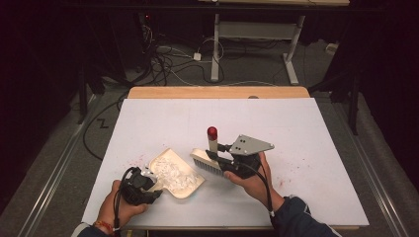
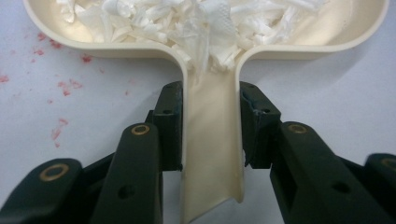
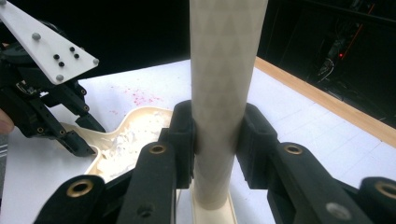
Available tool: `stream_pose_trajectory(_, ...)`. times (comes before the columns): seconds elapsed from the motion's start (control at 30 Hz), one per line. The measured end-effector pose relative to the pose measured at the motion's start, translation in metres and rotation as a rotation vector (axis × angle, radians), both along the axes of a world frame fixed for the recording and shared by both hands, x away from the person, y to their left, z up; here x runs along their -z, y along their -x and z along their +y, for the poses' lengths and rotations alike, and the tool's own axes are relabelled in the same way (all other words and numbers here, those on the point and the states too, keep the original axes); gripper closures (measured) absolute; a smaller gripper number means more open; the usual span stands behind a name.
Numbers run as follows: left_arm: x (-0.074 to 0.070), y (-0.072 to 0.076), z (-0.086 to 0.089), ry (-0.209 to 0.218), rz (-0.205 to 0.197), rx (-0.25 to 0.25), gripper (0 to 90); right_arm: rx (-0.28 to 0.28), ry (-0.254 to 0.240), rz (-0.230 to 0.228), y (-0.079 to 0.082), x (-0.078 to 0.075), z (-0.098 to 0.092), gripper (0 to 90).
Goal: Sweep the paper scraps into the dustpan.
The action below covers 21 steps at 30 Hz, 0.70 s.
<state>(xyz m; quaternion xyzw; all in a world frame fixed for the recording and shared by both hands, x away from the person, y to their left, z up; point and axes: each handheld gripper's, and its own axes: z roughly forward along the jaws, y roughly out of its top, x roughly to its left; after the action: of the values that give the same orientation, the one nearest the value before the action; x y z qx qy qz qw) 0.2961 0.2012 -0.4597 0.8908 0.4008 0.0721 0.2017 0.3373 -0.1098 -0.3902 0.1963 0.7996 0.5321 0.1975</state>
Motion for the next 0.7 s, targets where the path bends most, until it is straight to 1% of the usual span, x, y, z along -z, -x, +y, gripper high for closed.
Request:
stream_pose_trajectory(0.13, 0.0, 0.001, 0.003, -0.003, 0.002, -0.008, 62.8, 0.005, 0.001, 0.01, 0.0, 0.001, 0.0, 71.0)
stream_pose_trajectory(0.23, 0.0, 0.0, 0.004, 0.003, 0.002, -0.013, 62.8, 0.001, 0.003, 0.012, -0.001, 0.003, 0.001, 71.0)
stream_pose_trajectory(0.37, 0.0, -0.001, 0.006, 0.002, -0.004, -0.03, 62.8, -0.009, 0.006, 0.011, -0.001, 0.004, 0.003, 71.0)
stream_pose_trajectory(0.43, 0.0, -0.001, 0.007, -0.002, -0.006, -0.038, 62.8, -0.006, 0.004, 0.011, -0.001, 0.004, 0.004, 71.0)
stream_pose_trajectory(0.5, 0.001, -0.002, 0.008, 0.004, -0.007, -0.046, 62.8, -0.006, 0.004, 0.017, -0.003, 0.004, 0.005, 71.0)
stream_pose_trajectory(0.6, 0.001, -0.004, 0.009, 0.012, -0.004, -0.052, 62.8, 0.002, -0.007, 0.004, -0.008, 0.002, 0.005, 71.0)
stream_pose_trajectory(0.7, 0.001, -0.006, 0.01, 0.014, -0.002, -0.057, 62.8, 0.031, -0.021, -0.013, -0.02, -0.003, 0.008, 71.0)
